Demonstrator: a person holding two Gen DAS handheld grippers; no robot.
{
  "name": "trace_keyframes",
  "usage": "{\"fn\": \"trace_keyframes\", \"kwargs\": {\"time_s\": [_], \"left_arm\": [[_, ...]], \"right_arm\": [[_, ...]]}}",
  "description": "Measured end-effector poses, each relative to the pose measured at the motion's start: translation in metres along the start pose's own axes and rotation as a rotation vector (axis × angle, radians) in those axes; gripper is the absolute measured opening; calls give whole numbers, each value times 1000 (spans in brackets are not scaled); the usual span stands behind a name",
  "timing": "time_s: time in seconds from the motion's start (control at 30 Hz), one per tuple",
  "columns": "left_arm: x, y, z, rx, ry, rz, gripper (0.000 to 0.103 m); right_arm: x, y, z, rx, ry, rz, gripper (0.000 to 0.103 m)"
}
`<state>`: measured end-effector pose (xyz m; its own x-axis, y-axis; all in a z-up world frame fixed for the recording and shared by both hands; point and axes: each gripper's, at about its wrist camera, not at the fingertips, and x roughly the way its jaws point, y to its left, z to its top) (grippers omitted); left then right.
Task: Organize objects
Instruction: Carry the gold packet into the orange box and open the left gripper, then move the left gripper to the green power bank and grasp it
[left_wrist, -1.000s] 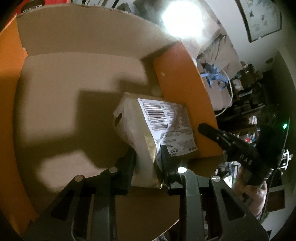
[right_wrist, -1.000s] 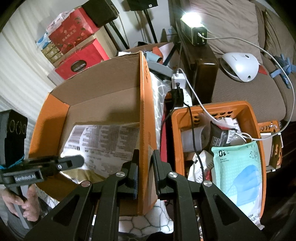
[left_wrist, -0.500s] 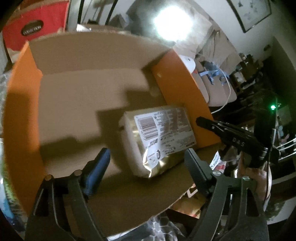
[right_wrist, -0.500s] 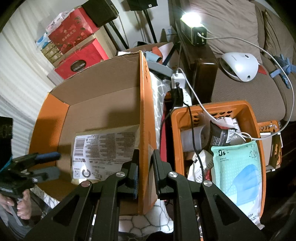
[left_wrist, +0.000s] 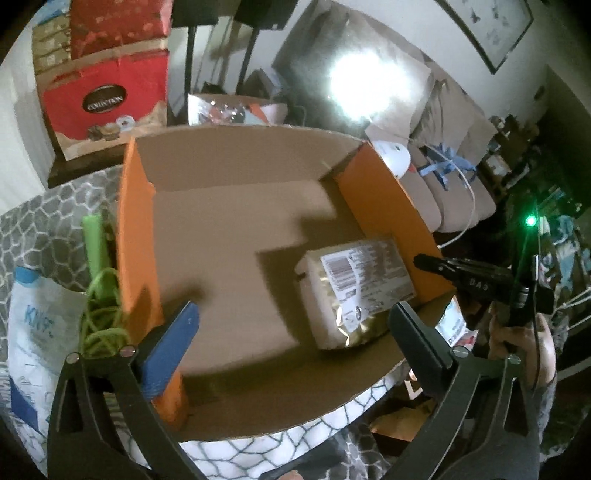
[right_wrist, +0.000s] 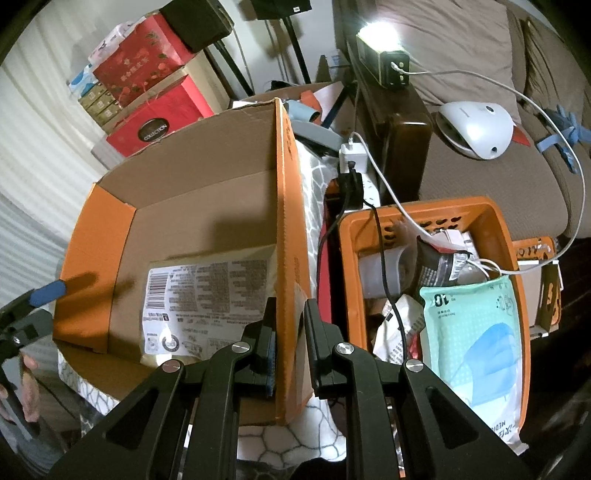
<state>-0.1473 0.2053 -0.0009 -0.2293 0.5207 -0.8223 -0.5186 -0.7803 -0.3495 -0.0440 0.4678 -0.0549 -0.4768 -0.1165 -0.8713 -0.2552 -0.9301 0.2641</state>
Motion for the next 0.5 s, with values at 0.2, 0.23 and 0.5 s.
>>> {"fn": "trace_keyframes", "kwargs": {"time_s": [0.2,0.23,0.5], "left_arm": [[-18,12,3,2,-50,51,103],[-21,15,3,-1,-56,59,103],[-40,30,3,5,-109,173,103]], "right_arm": [[0,-2,-1,0,1,-2,14],[0,-2,-1,1,1,-2,14],[0,-2,-1,1,1,-2,14]]}}
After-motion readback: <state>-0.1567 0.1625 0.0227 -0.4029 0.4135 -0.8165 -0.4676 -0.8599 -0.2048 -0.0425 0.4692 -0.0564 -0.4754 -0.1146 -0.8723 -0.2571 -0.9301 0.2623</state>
